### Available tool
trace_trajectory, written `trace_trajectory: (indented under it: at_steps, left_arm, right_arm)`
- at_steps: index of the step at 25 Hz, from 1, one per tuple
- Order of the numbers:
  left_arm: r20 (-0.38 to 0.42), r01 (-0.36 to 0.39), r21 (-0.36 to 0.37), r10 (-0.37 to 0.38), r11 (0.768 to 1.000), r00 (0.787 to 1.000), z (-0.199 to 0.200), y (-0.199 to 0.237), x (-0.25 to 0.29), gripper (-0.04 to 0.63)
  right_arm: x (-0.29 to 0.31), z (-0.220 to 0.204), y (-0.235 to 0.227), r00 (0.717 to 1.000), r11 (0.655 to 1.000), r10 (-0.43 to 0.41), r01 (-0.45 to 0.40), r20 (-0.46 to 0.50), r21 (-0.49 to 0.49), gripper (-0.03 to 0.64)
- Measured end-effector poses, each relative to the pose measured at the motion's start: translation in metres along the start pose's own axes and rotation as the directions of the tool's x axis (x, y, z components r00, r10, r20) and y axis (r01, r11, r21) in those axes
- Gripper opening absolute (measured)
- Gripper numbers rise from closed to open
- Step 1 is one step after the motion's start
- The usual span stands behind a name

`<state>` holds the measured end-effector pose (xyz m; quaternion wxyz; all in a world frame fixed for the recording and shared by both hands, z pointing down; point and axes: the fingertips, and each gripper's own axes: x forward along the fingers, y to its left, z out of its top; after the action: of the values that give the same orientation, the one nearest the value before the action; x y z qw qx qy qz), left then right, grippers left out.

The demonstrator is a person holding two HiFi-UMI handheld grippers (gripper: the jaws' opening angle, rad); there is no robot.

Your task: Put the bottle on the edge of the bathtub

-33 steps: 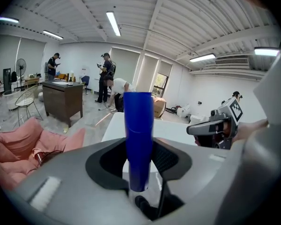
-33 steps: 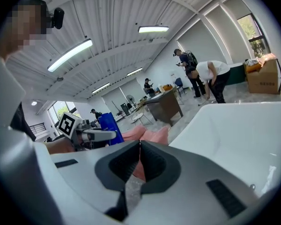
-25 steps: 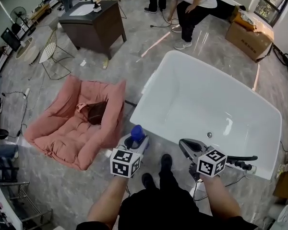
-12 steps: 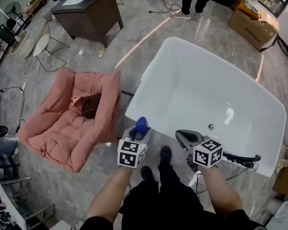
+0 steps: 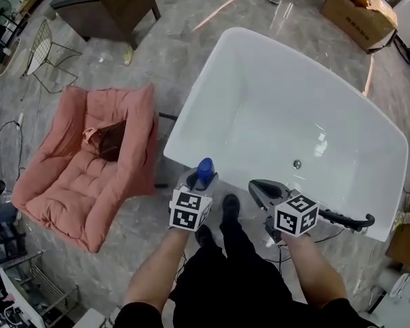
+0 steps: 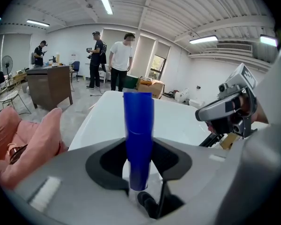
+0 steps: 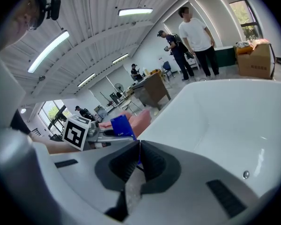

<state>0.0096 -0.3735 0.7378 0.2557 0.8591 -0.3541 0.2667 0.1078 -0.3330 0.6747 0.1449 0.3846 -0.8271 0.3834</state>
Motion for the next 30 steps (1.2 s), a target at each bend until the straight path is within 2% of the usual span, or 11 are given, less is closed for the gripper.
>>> trace_trajectory:
  at_steps: [10,18,30]
  left_arm:
    - [0.008,0.009,0.044,-0.009,0.999,1.000,-0.002,0.009,0.056,0.160]
    - [0.040,0.019,0.028,-0.020,0.999,0.999,-0.010,0.017,0.083,0.161]
    - [0.107,-0.050,0.096,0.040,0.994,0.993,-0.012,0.030,0.087,0.161]
  right_arm:
    - [0.004,-0.006,-0.034,1.000,0.999,-0.029,0.029,-0.009,0.029,0.012]
    - [0.022,-0.004,-0.046,0.999,0.999,-0.032,0.032,-0.029,0.023,0.012]
    - [0.026,-0.008,-0.050,0.997,0.999,-0.033,0.034,-0.066,0.022,0.012]
